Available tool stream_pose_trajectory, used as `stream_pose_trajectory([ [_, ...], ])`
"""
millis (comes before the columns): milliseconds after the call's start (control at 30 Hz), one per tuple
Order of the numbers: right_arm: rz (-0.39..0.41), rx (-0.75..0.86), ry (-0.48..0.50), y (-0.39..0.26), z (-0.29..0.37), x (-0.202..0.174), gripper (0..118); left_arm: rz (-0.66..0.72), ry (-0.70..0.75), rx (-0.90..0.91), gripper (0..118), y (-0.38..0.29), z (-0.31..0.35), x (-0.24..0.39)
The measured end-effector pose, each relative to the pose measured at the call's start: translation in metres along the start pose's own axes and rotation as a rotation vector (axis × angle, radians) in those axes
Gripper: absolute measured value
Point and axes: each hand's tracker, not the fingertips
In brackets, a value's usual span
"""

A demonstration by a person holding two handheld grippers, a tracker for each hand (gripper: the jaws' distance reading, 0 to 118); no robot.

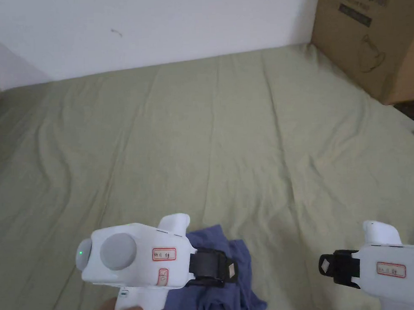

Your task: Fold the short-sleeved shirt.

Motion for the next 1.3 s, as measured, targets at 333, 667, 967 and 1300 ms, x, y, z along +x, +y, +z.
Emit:
stream_pose_trajectory([
  [333,-0.018,-0.004,0.002,0.0,-0.006,0.004,0,0.144,-0.011,0.19,3,-0.014,0.06,-0.044],
  [667,0.039,-0.036,0.025,0.0,-0.021,-0.015,0,0.287,0.041,0.148,0,-0.044,0.024,-0.083],
  [967,0.028,-0.039,0.008,0.0,-0.016,-0.006,0,0.203,0.003,0.032,0,-0.035,-0.051,-0.033],
  [1300,0.027,-0.049,-0.002,-0.002,-0.016,-0.006,0,0.152,-0.051,-0.004,0,-0.037,-0.076,-0.001],
])
